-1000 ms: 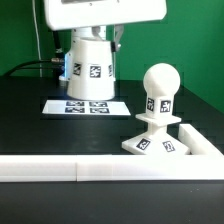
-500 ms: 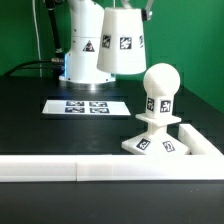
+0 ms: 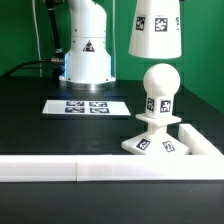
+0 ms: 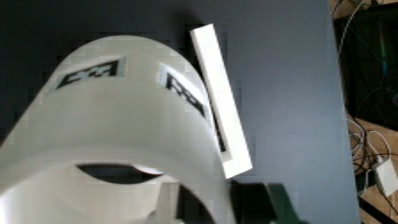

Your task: Assemble lamp

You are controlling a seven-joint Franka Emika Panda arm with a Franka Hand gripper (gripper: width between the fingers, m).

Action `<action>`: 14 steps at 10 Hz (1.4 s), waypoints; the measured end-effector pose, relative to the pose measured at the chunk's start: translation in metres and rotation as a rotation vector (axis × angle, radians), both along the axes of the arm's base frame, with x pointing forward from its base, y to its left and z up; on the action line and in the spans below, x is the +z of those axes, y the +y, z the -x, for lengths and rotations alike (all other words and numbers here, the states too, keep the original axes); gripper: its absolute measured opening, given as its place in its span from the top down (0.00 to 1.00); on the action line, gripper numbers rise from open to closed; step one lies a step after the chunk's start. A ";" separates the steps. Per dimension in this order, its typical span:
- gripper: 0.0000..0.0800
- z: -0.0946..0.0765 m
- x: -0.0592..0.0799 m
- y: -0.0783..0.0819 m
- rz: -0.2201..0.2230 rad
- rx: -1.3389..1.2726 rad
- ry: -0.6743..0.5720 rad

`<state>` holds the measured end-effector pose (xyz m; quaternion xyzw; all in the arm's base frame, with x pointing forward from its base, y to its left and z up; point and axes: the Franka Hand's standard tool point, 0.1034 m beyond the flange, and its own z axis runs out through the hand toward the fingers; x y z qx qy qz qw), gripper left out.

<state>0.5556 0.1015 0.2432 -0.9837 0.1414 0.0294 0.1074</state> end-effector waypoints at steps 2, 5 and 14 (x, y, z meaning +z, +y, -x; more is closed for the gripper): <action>0.94 -0.008 -0.017 0.011 0.006 0.005 -0.013; 0.94 -0.016 -0.046 0.009 0.015 0.034 -0.024; 0.94 -0.023 -0.095 -0.001 0.039 0.086 -0.081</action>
Offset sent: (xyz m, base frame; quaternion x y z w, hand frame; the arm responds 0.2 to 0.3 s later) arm 0.0223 0.0025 -0.0306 -0.0018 0.0353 -0.0361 0.9987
